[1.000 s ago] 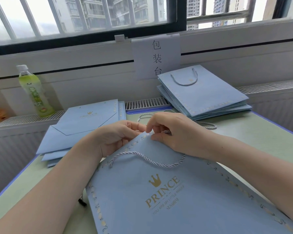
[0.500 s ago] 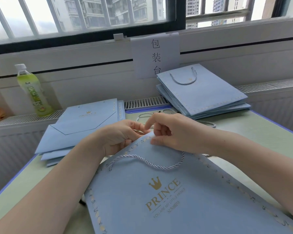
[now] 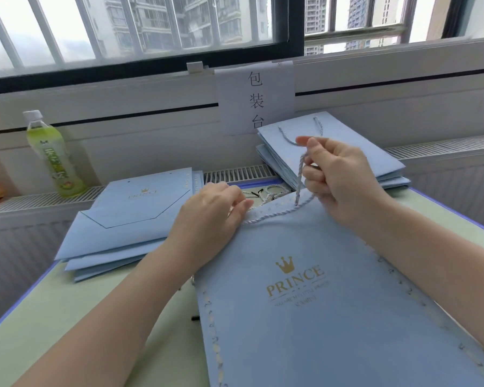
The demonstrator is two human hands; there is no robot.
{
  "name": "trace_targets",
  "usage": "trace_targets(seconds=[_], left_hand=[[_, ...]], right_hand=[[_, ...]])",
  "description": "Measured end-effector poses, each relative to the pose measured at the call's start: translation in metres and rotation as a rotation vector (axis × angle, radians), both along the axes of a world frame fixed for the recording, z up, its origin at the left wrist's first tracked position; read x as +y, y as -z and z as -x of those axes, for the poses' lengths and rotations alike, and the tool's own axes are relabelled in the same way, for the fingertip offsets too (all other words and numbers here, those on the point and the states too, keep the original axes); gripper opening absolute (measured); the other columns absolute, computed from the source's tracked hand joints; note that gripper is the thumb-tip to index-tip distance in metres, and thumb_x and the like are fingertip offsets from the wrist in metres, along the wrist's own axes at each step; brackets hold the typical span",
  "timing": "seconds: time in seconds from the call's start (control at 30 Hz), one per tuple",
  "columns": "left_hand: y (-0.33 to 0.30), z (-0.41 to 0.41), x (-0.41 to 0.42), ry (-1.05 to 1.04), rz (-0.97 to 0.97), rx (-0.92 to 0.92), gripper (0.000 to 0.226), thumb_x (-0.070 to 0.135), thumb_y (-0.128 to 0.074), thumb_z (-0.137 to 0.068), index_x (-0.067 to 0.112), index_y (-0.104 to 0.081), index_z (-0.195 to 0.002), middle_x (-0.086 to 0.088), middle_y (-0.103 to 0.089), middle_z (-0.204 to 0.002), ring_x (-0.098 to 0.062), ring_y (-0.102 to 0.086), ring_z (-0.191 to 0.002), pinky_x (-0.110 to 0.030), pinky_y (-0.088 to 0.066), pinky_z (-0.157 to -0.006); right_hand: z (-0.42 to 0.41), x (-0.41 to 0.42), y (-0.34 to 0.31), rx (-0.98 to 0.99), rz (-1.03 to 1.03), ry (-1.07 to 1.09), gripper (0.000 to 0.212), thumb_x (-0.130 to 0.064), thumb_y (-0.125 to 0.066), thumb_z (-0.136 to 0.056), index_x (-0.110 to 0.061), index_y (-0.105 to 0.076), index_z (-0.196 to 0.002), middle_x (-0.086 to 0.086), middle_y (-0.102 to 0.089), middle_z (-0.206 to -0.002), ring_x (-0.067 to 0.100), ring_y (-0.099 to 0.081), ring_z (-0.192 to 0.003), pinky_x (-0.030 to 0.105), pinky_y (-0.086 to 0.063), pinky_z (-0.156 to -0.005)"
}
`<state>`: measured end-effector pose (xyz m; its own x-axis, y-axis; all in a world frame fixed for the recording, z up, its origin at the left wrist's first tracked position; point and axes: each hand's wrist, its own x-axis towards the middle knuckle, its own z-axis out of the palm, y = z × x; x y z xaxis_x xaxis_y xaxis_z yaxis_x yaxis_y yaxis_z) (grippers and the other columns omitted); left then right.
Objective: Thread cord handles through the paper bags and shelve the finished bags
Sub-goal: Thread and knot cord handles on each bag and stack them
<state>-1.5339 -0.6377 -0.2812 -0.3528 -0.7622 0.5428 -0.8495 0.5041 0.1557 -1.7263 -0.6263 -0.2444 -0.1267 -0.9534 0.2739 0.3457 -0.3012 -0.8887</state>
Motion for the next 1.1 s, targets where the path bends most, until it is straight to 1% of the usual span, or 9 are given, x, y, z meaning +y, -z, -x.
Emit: trace_targets(seconds=[0.17,0.3,0.4,0.53,0.73,0.87,0.93,1.0,1.1], left_hand=[[0.002,0.001,-0.006,-0.088,-0.083,0.291,0.044,0.044,-0.044,-0.096,0.010,-0.051,-0.123,-0.004,-0.052,-0.120,-0.021,-0.048,-0.111,-0.026,-0.035,-0.090],[-0.010,0.002,-0.002,-0.024,-0.850,0.770,0.047,0.051,-0.055,-0.085,0.010,-0.055,-0.108,-0.002,-0.066,-0.093,-0.012,-0.060,-0.065,-0.025,-0.045,-0.058],[-0.011,-0.003,0.002,0.151,-1.124,0.737,0.041,0.040,-0.061,-0.081,0.005,-0.064,-0.103,-0.007,-0.071,-0.087,-0.011,-0.061,-0.057,-0.017,-0.041,-0.048],[-0.010,-0.003,0.000,0.131,-0.929,0.933,0.020,0.024,-0.055,-0.093,0.007,-0.064,-0.090,-0.006,-0.071,-0.077,-0.013,-0.064,-0.060,-0.025,-0.049,-0.057],[-0.018,-0.013,-0.005,0.017,-0.561,1.154,0.038,0.022,-0.041,-0.101,-0.013,-0.057,-0.104,-0.027,-0.066,-0.090,-0.026,-0.065,-0.067,-0.036,-0.057,-0.060],[-0.020,-0.018,-0.010,-0.046,-0.317,1.155,0.044,0.030,-0.038,-0.101,-0.011,-0.054,-0.100,-0.020,-0.059,-0.088,-0.030,-0.055,-0.076,-0.057,-0.051,-0.073],[-0.020,-0.021,-0.012,-0.093,-0.190,1.194,0.038,0.032,-0.037,-0.101,0.001,-0.050,-0.084,-0.012,-0.051,-0.078,-0.026,-0.047,-0.068,-0.043,-0.046,-0.060],[-0.023,-0.024,-0.013,-0.176,-0.070,1.240,0.038,0.029,-0.034,-0.103,0.012,-0.033,-0.068,-0.007,-0.036,-0.062,-0.019,-0.035,-0.054,-0.025,-0.034,-0.050],[-0.028,-0.028,-0.014,-0.272,0.021,1.351,0.039,0.026,-0.030,-0.104,0.018,-0.024,-0.066,0.001,-0.026,-0.060,-0.012,-0.024,-0.049,-0.018,-0.023,-0.039]], right_hand=[[0.018,-0.004,-0.017,-0.287,0.006,0.065,0.019,0.000,-0.037,-0.099,-0.005,-0.056,-0.098,0.004,-0.052,-0.073,0.002,-0.030,-0.039,0.012,-0.024,-0.035],[0.027,-0.002,-0.025,-0.340,0.056,0.058,0.021,0.003,-0.040,-0.096,-0.008,-0.057,-0.100,0.004,-0.061,-0.082,0.004,-0.028,-0.040,0.014,-0.023,-0.036],[0.032,-0.004,-0.026,-0.389,0.022,0.029,0.023,0.004,-0.040,-0.093,-0.011,-0.056,-0.100,0.002,-0.062,-0.084,0.006,-0.027,-0.041,0.015,-0.022,-0.036],[0.031,-0.009,-0.021,-0.379,-0.065,0.053,0.025,0.007,-0.037,-0.092,-0.010,-0.054,-0.096,0.003,-0.055,-0.079,0.007,-0.028,-0.042,0.015,-0.022,-0.036],[0.009,-0.009,-0.010,-0.246,-0.139,-0.076,0.019,0.010,-0.039,-0.093,-0.002,-0.053,-0.095,0.011,-0.053,-0.080,0.008,-0.050,-0.047,0.014,-0.041,-0.045],[0.003,-0.008,-0.001,0.363,0.063,0.202,0.020,-0.001,-0.043,-0.095,-0.015,-0.058,-0.094,0.005,-0.062,-0.093,0.011,-0.061,-0.077,0.021,-0.051,-0.072],[0.004,-0.009,0.001,0.559,0.113,0.380,0.022,-0.005,-0.043,-0.094,-0.020,-0.059,-0.096,-0.006,-0.062,-0.093,0.011,-0.059,-0.086,0.022,-0.046,-0.076],[0.008,-0.013,0.004,0.559,0.064,0.456,0.021,-0.007,-0.043,-0.094,-0.016,-0.058,-0.106,-0.005,-0.059,-0.099,0.010,-0.054,-0.090,0.019,-0.042,-0.073],[0.010,-0.016,0.010,0.519,-0.070,0.450,0.014,-0.018,-0.048,-0.096,-0.014,-0.051,-0.109,0.006,-0.052,-0.118,0.010,-0.050,-0.092,0.026,-0.043,-0.084]])
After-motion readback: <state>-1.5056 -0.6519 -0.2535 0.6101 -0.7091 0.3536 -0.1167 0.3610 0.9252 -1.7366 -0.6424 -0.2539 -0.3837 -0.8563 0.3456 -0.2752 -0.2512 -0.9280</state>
